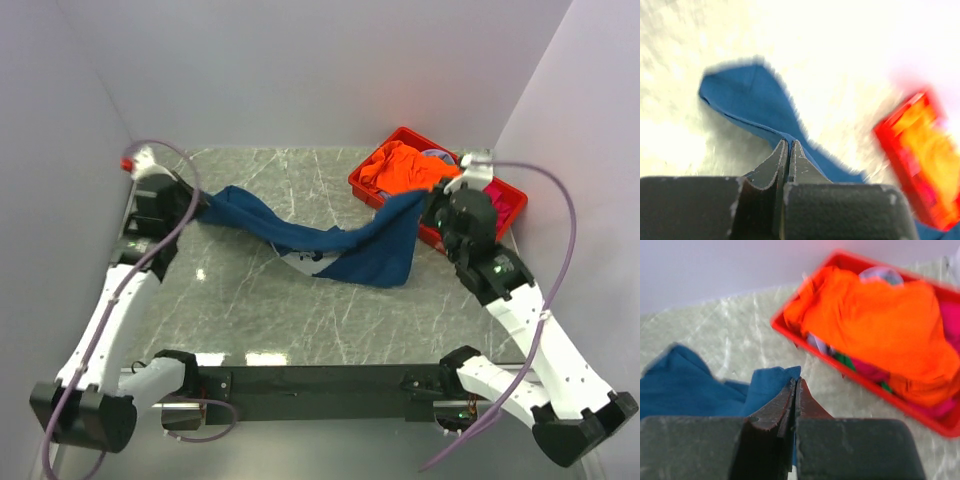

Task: Fold and stack the t-shirts
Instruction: Flatten the tshirt out

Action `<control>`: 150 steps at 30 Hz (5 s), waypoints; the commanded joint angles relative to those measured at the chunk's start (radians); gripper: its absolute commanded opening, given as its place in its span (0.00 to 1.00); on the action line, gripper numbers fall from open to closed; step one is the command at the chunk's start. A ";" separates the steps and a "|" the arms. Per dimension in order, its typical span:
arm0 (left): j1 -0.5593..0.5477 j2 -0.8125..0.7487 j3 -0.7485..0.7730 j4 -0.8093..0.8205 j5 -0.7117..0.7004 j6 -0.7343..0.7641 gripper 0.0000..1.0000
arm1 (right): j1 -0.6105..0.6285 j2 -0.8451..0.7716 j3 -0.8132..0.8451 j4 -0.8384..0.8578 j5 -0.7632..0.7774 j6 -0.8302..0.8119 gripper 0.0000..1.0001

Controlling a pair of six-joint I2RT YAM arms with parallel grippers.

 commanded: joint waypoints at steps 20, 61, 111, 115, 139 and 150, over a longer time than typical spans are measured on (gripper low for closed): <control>0.080 -0.195 0.883 -0.281 -0.116 0.190 0.01 | -0.010 -0.083 0.787 -0.169 -0.132 -0.154 0.00; 0.126 0.000 0.906 -0.300 0.122 0.262 0.01 | -0.013 0.194 0.923 -0.014 -0.214 -0.223 0.00; 0.160 0.264 0.082 -0.056 -0.402 0.029 0.99 | -0.013 1.316 1.109 0.054 -0.163 -0.128 0.63; 0.152 0.198 0.051 -0.009 -0.330 0.040 0.99 | -0.010 1.217 0.928 0.187 -0.169 -0.122 0.85; 0.104 0.364 -0.156 0.245 0.210 0.009 0.99 | 0.103 0.952 0.316 0.247 -0.429 0.051 0.76; 0.169 0.596 -0.073 0.285 0.319 0.032 0.99 | 0.171 1.072 0.414 0.092 -0.290 0.068 0.73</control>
